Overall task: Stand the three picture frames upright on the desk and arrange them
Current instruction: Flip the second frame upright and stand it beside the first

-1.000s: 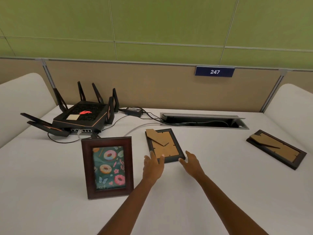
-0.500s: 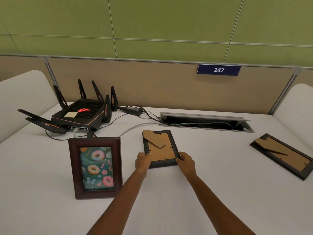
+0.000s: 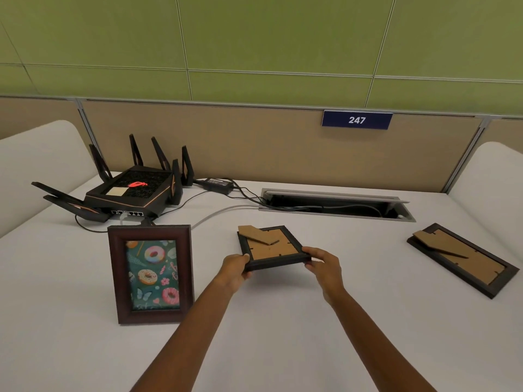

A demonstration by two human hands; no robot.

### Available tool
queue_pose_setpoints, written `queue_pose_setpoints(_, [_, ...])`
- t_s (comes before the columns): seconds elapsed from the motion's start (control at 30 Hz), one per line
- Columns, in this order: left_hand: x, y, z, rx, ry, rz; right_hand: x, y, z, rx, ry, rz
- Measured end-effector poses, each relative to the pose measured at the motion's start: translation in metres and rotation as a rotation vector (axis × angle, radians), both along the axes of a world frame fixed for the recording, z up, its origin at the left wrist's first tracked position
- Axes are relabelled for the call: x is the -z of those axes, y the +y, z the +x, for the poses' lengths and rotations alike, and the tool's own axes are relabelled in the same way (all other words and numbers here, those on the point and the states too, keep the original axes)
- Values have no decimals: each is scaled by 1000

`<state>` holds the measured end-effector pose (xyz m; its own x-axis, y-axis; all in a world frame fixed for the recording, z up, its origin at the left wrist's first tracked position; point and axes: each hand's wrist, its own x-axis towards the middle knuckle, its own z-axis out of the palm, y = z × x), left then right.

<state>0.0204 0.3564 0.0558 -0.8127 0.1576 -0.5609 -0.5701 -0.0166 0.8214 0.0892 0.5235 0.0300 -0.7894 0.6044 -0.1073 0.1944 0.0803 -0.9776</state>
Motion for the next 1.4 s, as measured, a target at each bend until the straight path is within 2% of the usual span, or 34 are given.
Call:
queue_pose_setpoints(0.13, [-16,-3,13,-28,-44,149,-13,12,9,-72,52,119])
queue_pose_setpoints(0.3, [-32,-5,31,13,-102,226,-9,27,24,-231,93,398])
queue_pose_setpoints(0.43, [-45,-4,45,73,-131,256,-6,36,36,-347,117,448])
queue_pose_setpoints(0.6, [-58,-8,56,147,-88,291,-10,35,48,-211,317,461])
queue_pose_setpoints(0.73, [-67,-13,52,299,-8,219,-23,30,48,-138,405,426])
queue_pose_setpoints(0.83, [-63,-15,43,390,46,94,-27,26,46,-177,438,268])
queue_pose_setpoints(0.9, [-55,-17,39,403,91,-31,-29,24,45,-227,458,135])
queue_pose_setpoints(1.0, [-42,-20,34,357,127,-141,-33,20,42,-267,441,51])
queue_pose_setpoints(1.2, [-22,-27,21,297,130,-121,-29,6,35,-313,372,-23])
queue_pose_setpoints(1.4, [-8,-31,14,208,165,-13,-18,-13,26,-367,279,-107])
